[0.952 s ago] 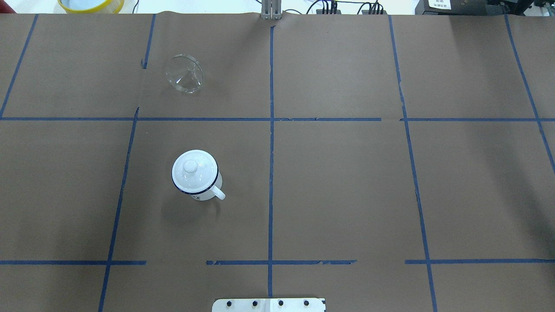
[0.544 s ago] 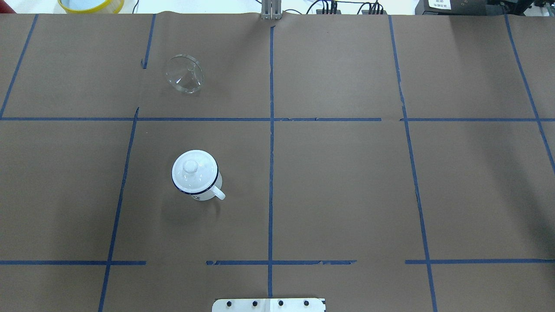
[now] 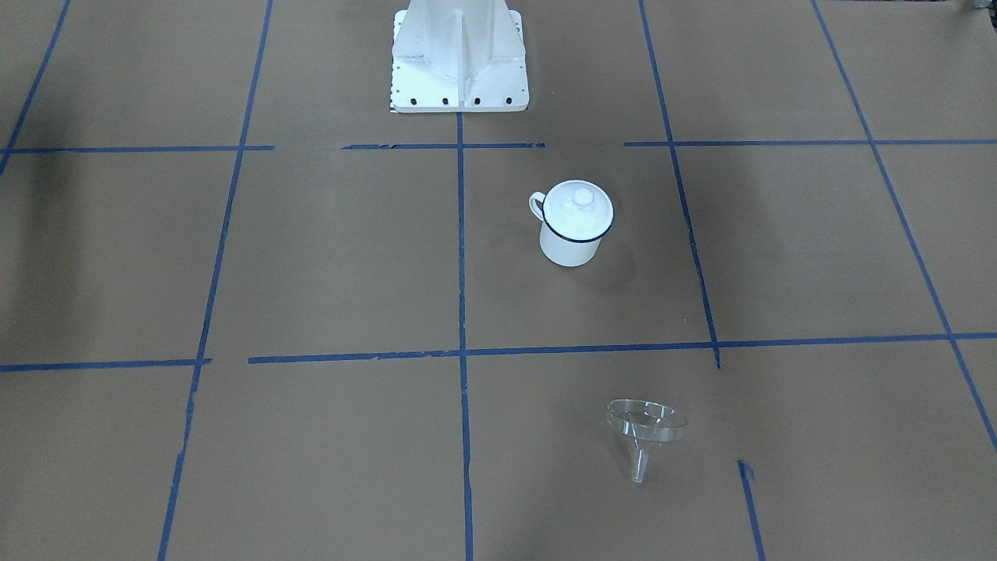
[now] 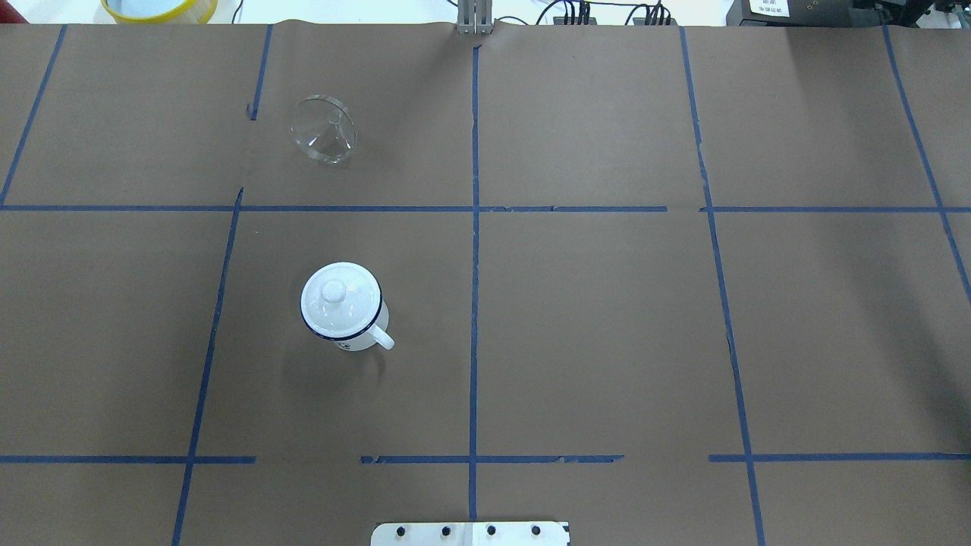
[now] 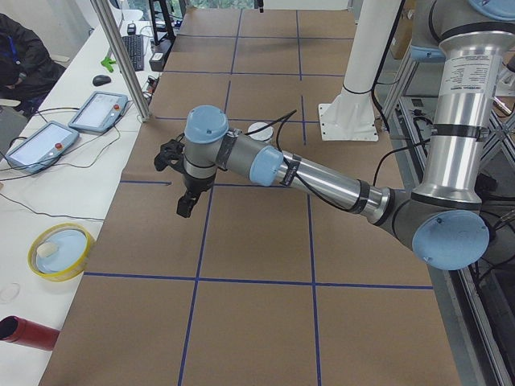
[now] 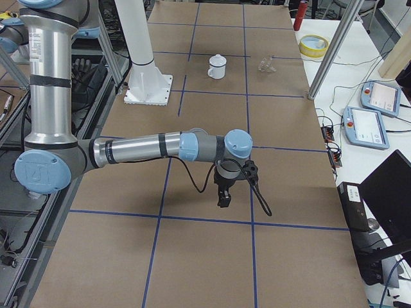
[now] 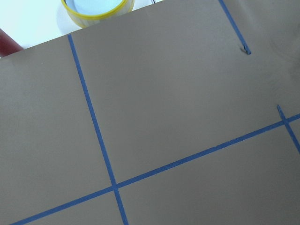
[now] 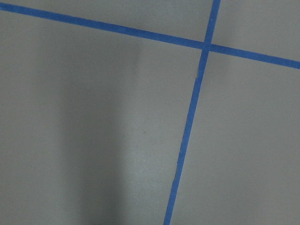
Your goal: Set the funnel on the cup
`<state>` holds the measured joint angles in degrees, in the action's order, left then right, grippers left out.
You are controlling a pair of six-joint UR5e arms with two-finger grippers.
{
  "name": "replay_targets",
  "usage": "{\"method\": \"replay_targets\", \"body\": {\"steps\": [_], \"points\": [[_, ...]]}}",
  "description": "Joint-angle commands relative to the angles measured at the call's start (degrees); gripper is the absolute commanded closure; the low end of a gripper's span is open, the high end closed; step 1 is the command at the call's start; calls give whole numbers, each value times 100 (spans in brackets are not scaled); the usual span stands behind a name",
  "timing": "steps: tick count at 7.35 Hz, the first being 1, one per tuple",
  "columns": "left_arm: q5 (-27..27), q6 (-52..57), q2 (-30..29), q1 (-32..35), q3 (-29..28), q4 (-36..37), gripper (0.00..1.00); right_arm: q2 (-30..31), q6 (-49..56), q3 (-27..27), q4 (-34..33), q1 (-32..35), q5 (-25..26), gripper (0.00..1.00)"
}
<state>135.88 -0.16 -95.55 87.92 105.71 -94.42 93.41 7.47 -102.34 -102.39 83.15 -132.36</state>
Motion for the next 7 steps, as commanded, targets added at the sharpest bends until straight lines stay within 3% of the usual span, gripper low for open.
{"method": "replay_targets", "body": {"steps": [1,4,7], "points": [[-79,-2229,-462,-1243,246,-103,0,1,0,4,0,0,0,0],[-1000,-5565,-1368,-3144,704,28,0,-7,0,-5,0,0,0,0],[-2150,-7125,-2414,-4630,731,1275,0,1,0,-5,0,0,0,0]]}}
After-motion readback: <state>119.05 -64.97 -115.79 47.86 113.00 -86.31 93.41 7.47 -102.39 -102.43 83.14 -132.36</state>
